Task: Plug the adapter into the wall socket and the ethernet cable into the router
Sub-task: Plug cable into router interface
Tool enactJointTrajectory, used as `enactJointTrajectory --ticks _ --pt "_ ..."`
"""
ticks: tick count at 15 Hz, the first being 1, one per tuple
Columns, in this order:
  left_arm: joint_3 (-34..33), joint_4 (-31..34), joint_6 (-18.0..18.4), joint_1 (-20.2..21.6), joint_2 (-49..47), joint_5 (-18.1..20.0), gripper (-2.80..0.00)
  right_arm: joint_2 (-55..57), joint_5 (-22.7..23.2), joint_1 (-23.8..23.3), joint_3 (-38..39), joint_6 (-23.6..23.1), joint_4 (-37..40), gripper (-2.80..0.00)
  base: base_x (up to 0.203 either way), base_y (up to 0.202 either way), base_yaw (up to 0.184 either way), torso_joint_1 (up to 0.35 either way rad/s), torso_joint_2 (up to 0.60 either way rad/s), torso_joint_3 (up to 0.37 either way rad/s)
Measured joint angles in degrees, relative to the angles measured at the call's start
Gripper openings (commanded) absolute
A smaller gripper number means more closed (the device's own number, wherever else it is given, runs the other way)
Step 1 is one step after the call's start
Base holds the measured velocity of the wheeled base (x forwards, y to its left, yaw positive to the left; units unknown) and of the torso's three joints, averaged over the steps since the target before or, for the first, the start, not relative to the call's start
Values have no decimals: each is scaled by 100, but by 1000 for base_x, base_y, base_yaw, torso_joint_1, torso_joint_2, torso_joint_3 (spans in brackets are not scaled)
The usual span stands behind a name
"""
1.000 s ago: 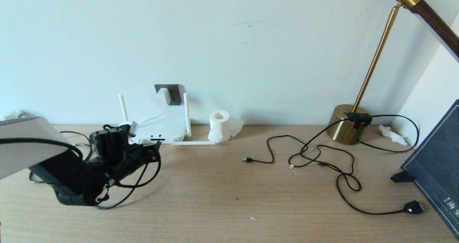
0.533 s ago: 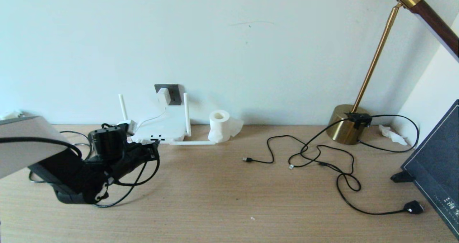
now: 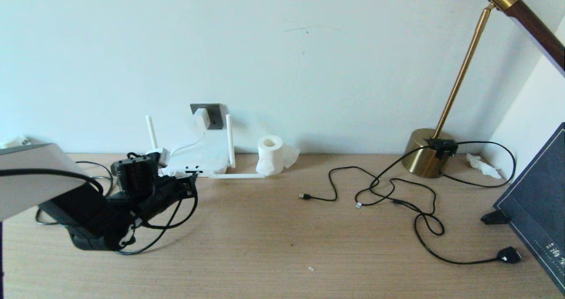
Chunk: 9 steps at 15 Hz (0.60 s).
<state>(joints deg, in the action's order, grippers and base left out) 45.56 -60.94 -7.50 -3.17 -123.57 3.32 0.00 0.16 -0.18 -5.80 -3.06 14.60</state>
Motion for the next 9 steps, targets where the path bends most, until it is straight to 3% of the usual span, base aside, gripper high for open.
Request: enactJointTrajectory --ticks 9 --pt "73 -22 0 1 -131 -1 -280 0 0 0 0 4 -2 -280 0 0 0 0 0 0"
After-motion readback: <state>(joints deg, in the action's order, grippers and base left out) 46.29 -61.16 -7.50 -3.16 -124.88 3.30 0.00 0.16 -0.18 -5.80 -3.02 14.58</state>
